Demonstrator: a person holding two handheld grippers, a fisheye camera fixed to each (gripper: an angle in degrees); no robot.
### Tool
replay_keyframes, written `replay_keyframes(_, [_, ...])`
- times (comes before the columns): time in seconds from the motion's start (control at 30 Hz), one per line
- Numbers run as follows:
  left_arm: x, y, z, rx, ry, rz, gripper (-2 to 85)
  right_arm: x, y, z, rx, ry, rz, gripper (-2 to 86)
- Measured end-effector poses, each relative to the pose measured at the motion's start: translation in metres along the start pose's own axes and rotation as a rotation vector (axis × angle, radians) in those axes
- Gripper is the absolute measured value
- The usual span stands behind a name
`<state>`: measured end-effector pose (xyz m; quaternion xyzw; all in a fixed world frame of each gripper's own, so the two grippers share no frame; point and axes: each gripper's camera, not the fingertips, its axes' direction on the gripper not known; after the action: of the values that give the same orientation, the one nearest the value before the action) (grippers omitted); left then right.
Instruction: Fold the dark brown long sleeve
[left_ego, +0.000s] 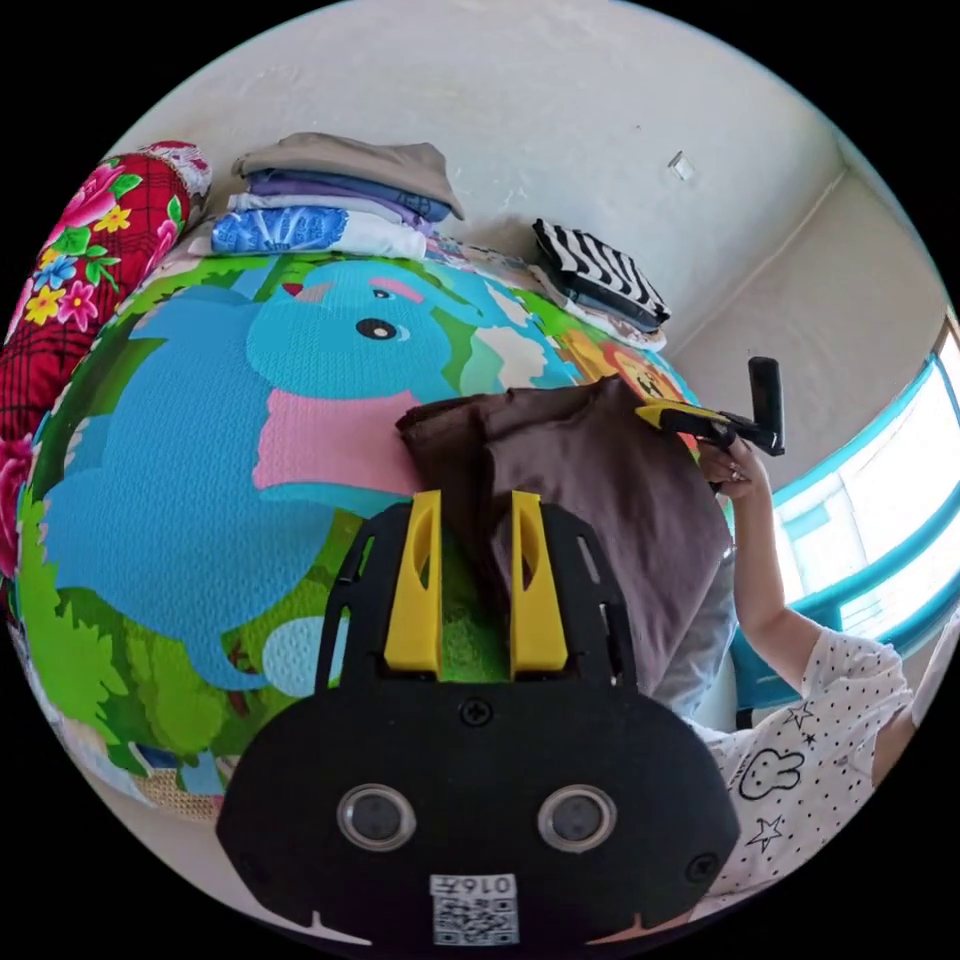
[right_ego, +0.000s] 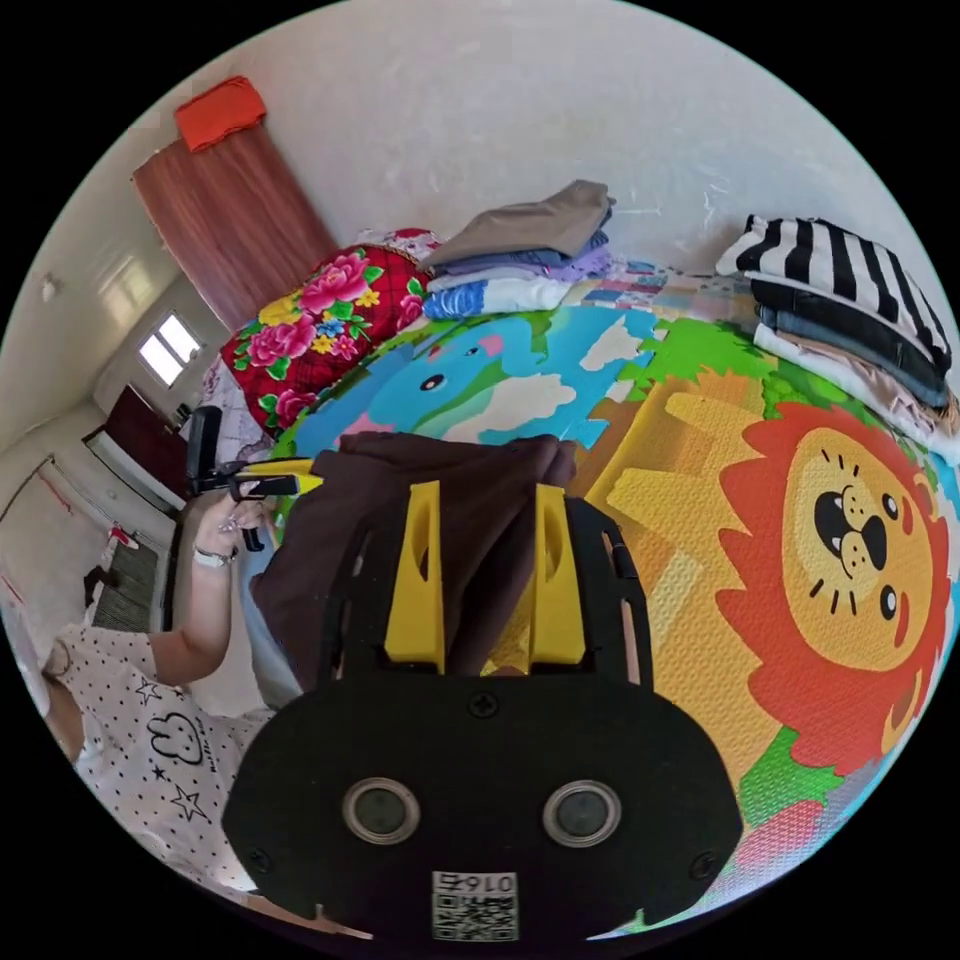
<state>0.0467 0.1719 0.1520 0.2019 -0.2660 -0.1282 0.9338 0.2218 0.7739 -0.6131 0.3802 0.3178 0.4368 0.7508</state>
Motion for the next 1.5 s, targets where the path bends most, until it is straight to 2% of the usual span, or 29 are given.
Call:
replay_keyframes(0.1, [0.013,0.011,-0.015,0.086,0.017,0.036,0.8,-0.014,-0.006,0.021,-0.067,0.068,0.010,3.3])
replay_keyframes(0.27, [0.059,0.007,-0.042,0.135,-0.108,0.177,0.1,-0.073,-0.001,-0.021,0.146,0.108,-0.125,1.3])
replay_keyframes(0.33, [0.071,0.001,-0.042,0.144,-0.168,0.207,0.7,-0.082,-0.009,-0.029,0.155,0.128,-0.124,1.3])
replay_keyframes(0.43, [0.062,-0.010,-0.016,0.072,-0.235,0.144,2.3,-0.080,-0.024,-0.007,0.007,0.202,-0.053,2.2])
replay_keyframes(0.5, [0.045,-0.003,0.006,0.059,-0.277,0.033,6.4,-0.076,-0.025,0.017,-0.054,0.229,-0.042,3.6])
replay_keyframes(0.57, [0.040,0.013,-0.001,0.130,-0.246,-0.023,7.6,-0.074,-0.020,0.029,-0.077,0.207,-0.002,4.8])
replay_keyframes(0.63, [0.044,0.029,-0.024,0.206,-0.195,-0.050,6.5,-0.082,-0.014,0.008,-0.011,0.181,0.040,4.5])
replay_keyframes(0.77, [0.095,0.071,-0.066,0.272,-0.117,0.097,0.1,-0.141,0.024,-0.059,0.135,0.213,-0.038,1.0])
replay_keyframes(0.87, [0.141,0.098,-0.058,0.242,-0.126,0.230,-0.7,-0.206,0.076,-0.084,0.251,0.286,-0.176,0.1])
replay_keyframes(0.97, [0.168,0.114,-0.026,0.139,-0.158,0.257,-0.9,-0.258,0.120,-0.078,0.307,0.349,-0.197,0.0])
replay_keyframes(1.07, [0.175,0.123,0.002,0.078,-0.224,0.224,-1.0,-0.298,0.151,-0.056,0.311,0.421,-0.220,0.4])
replay_keyframes(1.13, [0.176,0.128,0.009,0.098,-0.216,0.223,-1.0,-0.313,0.162,-0.042,0.320,0.474,-0.217,0.5])
replay_keyframes(1.23, [0.177,0.133,0.012,0.113,-0.203,0.234,-1.0,-0.325,0.164,-0.018,0.220,0.631,-0.233,0.0])
replay_keyframes(1.4, [0.175,0.148,0.011,0.168,-0.143,0.219,-1.0,-0.320,0.161,-0.034,0.231,0.481,-0.135,-0.4])
replay_keyframes(1.5, [0.191,0.147,0.015,0.129,-0.207,0.259,-1.0,-0.333,0.141,-0.057,0.167,0.434,-0.159,-0.4])
